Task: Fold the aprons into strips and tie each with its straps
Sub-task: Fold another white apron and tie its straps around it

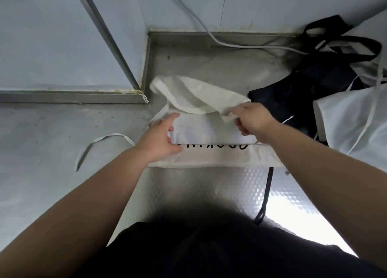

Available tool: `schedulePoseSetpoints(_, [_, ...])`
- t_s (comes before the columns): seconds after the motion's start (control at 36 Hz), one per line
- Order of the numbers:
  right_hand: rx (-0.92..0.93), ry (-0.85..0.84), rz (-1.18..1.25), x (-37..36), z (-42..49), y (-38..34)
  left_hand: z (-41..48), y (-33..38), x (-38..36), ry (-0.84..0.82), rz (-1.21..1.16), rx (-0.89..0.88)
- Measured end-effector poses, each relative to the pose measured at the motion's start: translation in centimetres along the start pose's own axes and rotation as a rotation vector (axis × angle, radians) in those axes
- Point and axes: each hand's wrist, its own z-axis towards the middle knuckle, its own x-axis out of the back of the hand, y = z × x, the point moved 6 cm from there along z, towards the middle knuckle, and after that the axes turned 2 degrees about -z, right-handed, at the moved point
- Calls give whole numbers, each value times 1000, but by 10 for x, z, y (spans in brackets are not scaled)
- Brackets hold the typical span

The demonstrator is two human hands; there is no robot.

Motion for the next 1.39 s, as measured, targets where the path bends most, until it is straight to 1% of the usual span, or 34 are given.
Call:
schedulePoseSetpoints(0.06, [-23,52,325,9,4,-23,4,1,-2,-38,48,11])
schedulePoseSetpoints(0.08, [20,82,504,14,8,-37,7,0,-3,-48,61,18])
schedulePoseSetpoints(0.11, [90,97,616,21,13,-51,9,-1,-3,-58,74,24])
schedulePoseSetpoints(0.14, [167,107,608,28,16,-62,9,-1,-5,-69,87,26])
schedulePoseSetpoints(0.17, [222,118,465,33,18,-70,12,-2,-5,-75,97,30])
schedulePoseSetpoints(0.22, [304,156,97,36,18,-77,15,-4,-5,-82,118,40])
schedulePoseSetpoints(0.28, [363,133,-129,28,17,-70,17,-5,-4,-78,176,35])
schedulePoseSetpoints(0.39, [251,87,-326,8,19,-33,18,-3,-1,-52,305,23])
schedulePoseSetpoints(0.47, [220,46,-536,-1,9,-14,13,-1,1,-37,385,45])
schedulePoseSetpoints(0.53, [224,24,-645,-4,1,-2,8,0,2,0,423,45])
schedulePoseSetpoints(0.58, [240,-7,-721,-6,-8,10,3,4,2,67,448,-9])
schedulePoseSetpoints(0.64, [269,-35,-816,-7,-17,23,-4,10,-4,112,431,-118])
schedulePoseSetpoints(0.72, [319,-13,-884,-6,-32,37,-14,13,-21,41,349,-203])
schedulePoseSetpoints(0.78, [354,0,-952,-8,-39,43,-23,13,-27,39,332,-225])
schedulePoseSetpoints(0.83, [405,-15,-1065,-12,-45,50,-34,14,-31,88,365,-252])
schedulePoseSetpoints(0.92, [416,-91,-1137,-13,-56,63,-45,8,-41,34,502,-194])
schedulePoseSetpoints(1.0, [426,-150,-1217,-13,-63,74,-53,8,-46,34,551,-173])
schedulePoseSetpoints(1.14, [507,-93,-1227,-16,-74,71,-62,9,-48,80,595,-201])
schedulePoseSetpoints(1.19, [468,-124,-1170,-13,-75,66,-64,9,-47,94,565,-227])
schedulePoseSetpoints(1.28, [349,-188,-1085,-2,-71,61,-65,8,-36,120,469,-260])
schedulePoseSetpoints(1.39, [278,-187,-1059,10,-60,59,-55,7,-22,45,503,-152])
